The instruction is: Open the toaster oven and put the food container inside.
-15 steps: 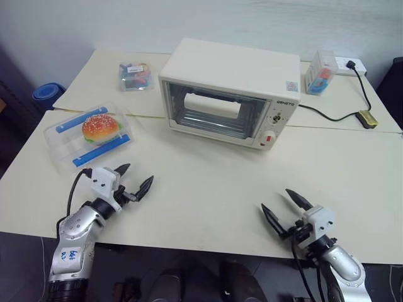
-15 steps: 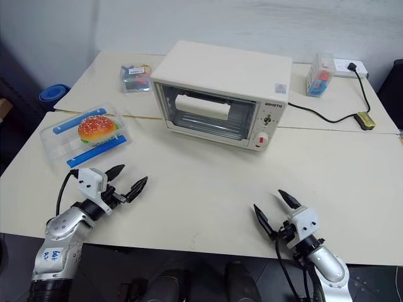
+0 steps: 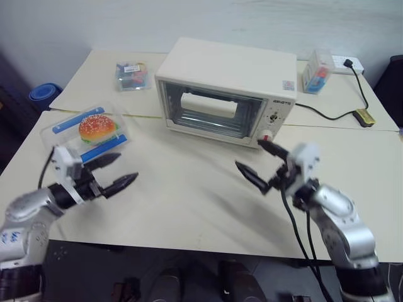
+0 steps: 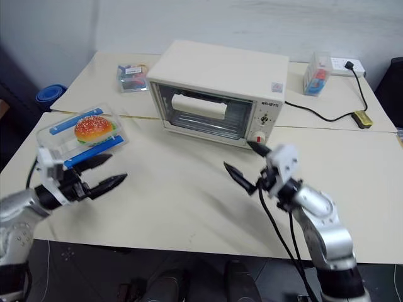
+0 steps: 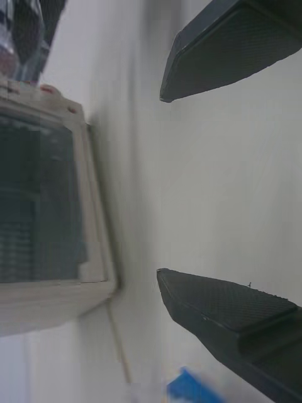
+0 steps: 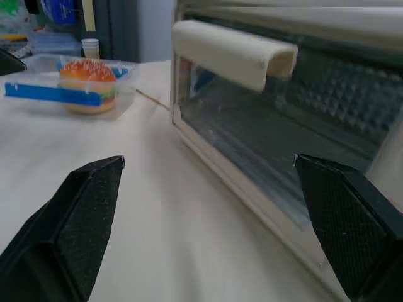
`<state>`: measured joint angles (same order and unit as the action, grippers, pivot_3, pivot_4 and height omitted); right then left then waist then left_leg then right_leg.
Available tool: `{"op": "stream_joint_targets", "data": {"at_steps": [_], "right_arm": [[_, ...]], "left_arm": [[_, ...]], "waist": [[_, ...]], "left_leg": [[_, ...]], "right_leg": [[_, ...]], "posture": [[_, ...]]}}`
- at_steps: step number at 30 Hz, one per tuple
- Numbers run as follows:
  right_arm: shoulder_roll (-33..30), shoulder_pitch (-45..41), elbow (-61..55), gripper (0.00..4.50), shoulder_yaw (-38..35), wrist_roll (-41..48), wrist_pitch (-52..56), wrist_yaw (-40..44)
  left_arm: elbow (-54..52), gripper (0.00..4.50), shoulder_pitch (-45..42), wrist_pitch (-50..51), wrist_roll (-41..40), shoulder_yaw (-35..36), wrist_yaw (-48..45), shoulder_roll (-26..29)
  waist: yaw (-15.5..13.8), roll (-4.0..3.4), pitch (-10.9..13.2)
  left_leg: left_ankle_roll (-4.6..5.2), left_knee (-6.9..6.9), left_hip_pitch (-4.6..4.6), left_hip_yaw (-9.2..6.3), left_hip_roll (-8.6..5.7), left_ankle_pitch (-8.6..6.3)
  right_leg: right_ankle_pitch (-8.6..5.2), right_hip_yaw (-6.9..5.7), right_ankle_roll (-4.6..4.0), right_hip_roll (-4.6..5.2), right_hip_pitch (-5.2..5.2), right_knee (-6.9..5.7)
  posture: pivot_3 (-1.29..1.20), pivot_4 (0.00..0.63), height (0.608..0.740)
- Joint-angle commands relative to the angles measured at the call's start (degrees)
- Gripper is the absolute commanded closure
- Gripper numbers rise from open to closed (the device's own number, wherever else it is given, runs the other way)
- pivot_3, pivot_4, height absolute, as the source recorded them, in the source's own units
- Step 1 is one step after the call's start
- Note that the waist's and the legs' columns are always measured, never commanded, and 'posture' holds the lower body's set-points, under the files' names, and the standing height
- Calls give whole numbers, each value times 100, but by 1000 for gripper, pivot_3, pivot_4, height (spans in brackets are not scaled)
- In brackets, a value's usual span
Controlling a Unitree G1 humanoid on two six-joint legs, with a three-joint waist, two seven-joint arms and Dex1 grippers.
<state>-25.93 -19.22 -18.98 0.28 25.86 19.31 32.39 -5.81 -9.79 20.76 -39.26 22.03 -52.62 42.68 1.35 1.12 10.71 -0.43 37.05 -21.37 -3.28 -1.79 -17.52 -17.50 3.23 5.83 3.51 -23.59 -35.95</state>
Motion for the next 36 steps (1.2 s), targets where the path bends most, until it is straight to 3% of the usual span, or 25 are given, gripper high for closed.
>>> {"op": "stream_joint_targets", "data": {"at_steps": [1, 10, 18, 21, 24, 31, 34, 36], "right_arm": [[218, -560, 277, 24, 159, -101, 395, -246], [695, -1242, 657, 24, 544, -393, 72, 64], [307, -467, 131, 24, 1072, -822, -768, 967], [173, -207, 152, 0, 1179, -1037, -1079, 1114], [153, -115, 271, 0, 1232, -1242, -1379, 1197], [270, -247, 622, 0, 1307, -1512, -1808, 1279], [274, -211, 714, 0, 1266, -1558, -1940, 1294], [232, -73, 730, 0, 1204, -1583, -2026, 1269]], "left_arm": [[-87, 0, -332, 132, -201, 109, 110, -7], [-517, 0, -240, 417, -205, 40, 469, -319], [-330, 0, -316, 647, -295, 185, 682, -414], [22, 577, -728, 631, -301, 229, 739, -415], [594, 1523, -1391, 545, -177, 121, 714, -401], [2677, 3514, -3452, -470, 1045, -816, 639, -710], [3403, 4362, -3934, -908, 1526, -1219, 407, -829], [3728, 4362, -4091, -1224, 1779, -1496, 55, -880]], "waist": [[4, 0, 0], [34, 0, 0], [38, 0, 0], [24, 0, 0], [31, 1, 0], [46, 2, 0], [53, 2, 0], [64, 2, 0]], "left_leg": [[-2, -5, -3, -2, 0, 0], [-15, -4, -31, 13, 0, 3], [-6, 0, -30, 14, 1, -2], [-7, 4, -29, 13, 1, -1], [-9, 10, -22, 14, -2, 4], [-29, 10, -6, 18, -9, 19], [-41, 10, -7, 24, -8, 26], [-42, 8, -8, 36, -5, 26]], "right_leg": [[-1, -3, 0, 0, -1, 4], [-3, -12, 3, -2, -28, -3], [-3, -11, 4, -5, -35, -3], [-3, -13, 3, -7, -34, -9], [-1, -17, 4, -6, -33, -25], [-2, -56, 4, -7, -31, -51], [-2, -53, 4, -10, -34, -50], [-2, -49, 5, -13, -38, -57]], "posture": [[0, 150, 740], [0, 150, 740], [0, 150, 740], [0, 150, 740], [0, 150, 740], [0, 150, 740], [0, 150, 740], [0, 150, 740]]}}
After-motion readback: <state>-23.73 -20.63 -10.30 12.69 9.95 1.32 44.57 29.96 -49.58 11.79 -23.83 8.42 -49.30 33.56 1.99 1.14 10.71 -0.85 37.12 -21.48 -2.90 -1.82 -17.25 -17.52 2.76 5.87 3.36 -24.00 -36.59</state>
